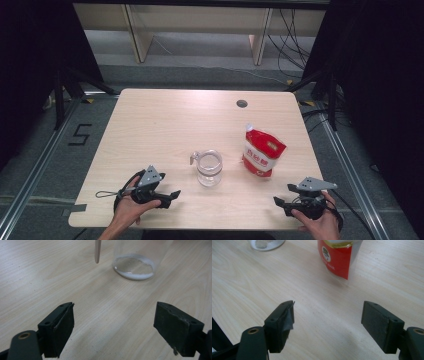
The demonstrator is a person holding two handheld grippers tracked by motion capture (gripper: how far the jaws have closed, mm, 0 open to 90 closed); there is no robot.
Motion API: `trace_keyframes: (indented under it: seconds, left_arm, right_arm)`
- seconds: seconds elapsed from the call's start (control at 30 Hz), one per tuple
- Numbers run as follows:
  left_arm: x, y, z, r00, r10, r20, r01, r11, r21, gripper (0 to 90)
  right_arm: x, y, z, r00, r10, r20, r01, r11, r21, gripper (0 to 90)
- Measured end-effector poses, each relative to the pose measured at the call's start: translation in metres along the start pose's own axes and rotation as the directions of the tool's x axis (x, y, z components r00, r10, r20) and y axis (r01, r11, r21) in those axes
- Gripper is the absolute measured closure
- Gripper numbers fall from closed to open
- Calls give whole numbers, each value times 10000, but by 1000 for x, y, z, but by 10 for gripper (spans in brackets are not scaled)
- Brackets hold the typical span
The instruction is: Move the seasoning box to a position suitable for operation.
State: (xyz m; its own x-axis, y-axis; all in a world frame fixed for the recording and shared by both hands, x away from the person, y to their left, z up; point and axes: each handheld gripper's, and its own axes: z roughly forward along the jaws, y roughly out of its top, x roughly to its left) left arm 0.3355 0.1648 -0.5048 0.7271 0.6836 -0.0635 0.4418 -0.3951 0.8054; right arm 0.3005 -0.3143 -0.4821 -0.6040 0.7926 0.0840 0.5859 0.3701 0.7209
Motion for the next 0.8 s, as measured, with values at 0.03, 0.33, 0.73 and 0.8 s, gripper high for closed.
trace_keyframes:
  seconds: [0.03, 0.33, 0.73, 0.8]
  left_arm:
    - [0, 0, 0, 10000, 0, 0, 0, 10000, 0, 160]
    - [3, 3, -2, 9994, -299, -159, 295, 9992, -253, 161]
    - [10, 16, 3, 9992, 162, -354, -176, 9991, -390, 275]
    - [12, 18, 3, 9990, 245, -371, -256, 9992, -300, 292]
  right_arm:
    - [-1, 0, 1, 9997, -209, -100, 209, 9998, -17, 271]
    - [-1, 0, 3, 9996, -287, 10, 287, 9996, -25, 264]
    - [-2, 1, 4, 9993, -366, -122, 366, 9993, 9, 250]
    - [-2, 1, 3, 9995, -305, -14, 305, 9995, -64, 250]
